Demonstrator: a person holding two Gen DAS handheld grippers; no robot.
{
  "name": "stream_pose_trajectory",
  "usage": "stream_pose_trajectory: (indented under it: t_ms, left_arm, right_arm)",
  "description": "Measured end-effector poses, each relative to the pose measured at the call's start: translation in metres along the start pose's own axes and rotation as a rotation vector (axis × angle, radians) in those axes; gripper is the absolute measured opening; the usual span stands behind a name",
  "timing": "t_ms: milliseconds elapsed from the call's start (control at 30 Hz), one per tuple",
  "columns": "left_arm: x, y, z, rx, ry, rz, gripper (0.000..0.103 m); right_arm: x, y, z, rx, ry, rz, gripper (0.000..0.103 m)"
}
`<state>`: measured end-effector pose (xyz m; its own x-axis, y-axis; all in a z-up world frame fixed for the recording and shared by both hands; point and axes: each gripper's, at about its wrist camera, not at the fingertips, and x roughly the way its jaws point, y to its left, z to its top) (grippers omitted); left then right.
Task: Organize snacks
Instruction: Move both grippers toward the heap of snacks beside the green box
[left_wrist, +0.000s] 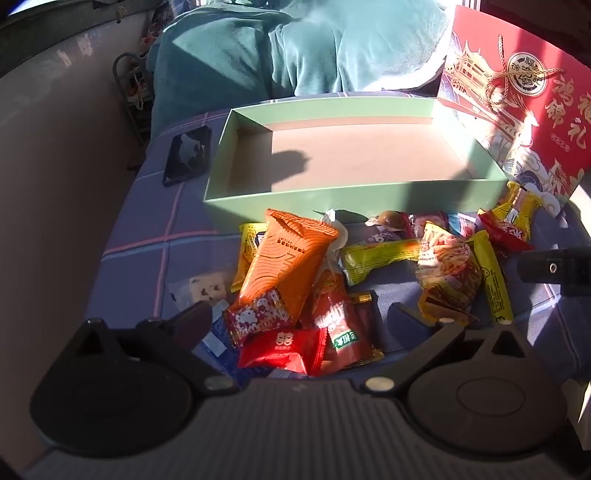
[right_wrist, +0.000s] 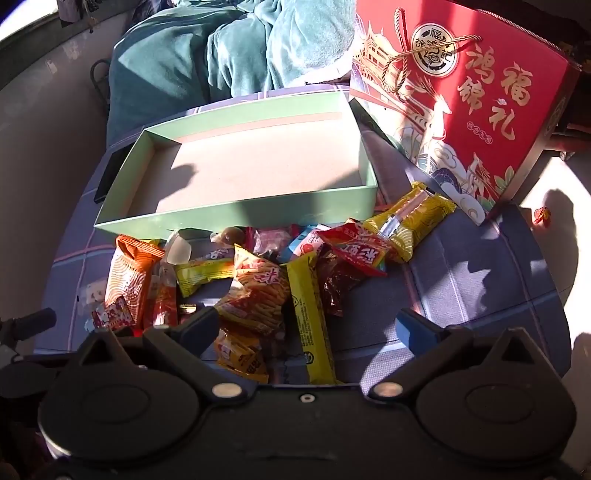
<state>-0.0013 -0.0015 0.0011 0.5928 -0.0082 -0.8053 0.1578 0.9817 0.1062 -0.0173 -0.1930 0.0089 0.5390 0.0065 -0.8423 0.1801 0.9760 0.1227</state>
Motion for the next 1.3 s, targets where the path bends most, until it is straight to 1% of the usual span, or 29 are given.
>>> stream_pose_trajectory:
  t_ms: [33, 67, 100, 200, 267, 300, 333, 667, 1100, 1300]
  left_arm:
    - [-0.001, -0.001, 0.000, 0.002, -0.003, 0.006, 0.103]
    - [-0.001, -0.001, 0.001, 0.009, -0.015, 0.002, 0.103]
    - [-0.001, -0.002, 0.002, 0.009, -0.016, -0.001, 0.103]
    - [-0.003, -0.001, 0.002, 0.003, -0.018, -0.008, 0.103]
    - [-0.003, 0.000, 0.001, -0.005, -0.016, -0.014, 0.103]
    - [-0.003, 0.001, 0.000, -0.009, -0.014, -0.018, 0.103]
    - [-0.001, 0.003, 0.007, 0.012, -0.016, -0.014, 0.103]
    - [-0.006, 0.007, 0.005, 0.001, -0.025, -0.045, 0.103]
    - [-0.007, 0.007, 0.003, 0.010, -0.021, -0.053, 0.103]
    - [0.000, 0.021, -0.001, -0.038, 0.001, -0.060, 0.103]
  right_arm:
    - [0.001, 0.001, -0.003, -0.003, 0.008, 0.004, 0.103]
    - [0.004, -0.003, 0.003, 0.010, 0.041, 0.013, 0.103]
    - [0.005, -0.001, 0.006, 0.011, 0.060, -0.014, 0.103]
    - [0.002, 0.004, 0.003, 0.002, 0.033, -0.013, 0.103]
    - [0.000, 0.005, 0.003, 0.000, 0.029, -0.010, 0.103]
    - [0.001, 0.002, 0.006, 0.002, 0.034, -0.002, 0.103]
    - [0.001, 0.001, 0.007, 0.003, 0.034, 0.000, 0.103]
    - [-0.002, 0.002, 0.006, 0.002, 0.028, -0.003, 0.103]
    - [-0.002, 0.004, 0.004, 0.011, 0.032, 0.001, 0.103]
    - [0.002, 0.002, 0.004, 0.016, 0.041, 0.006, 0.103]
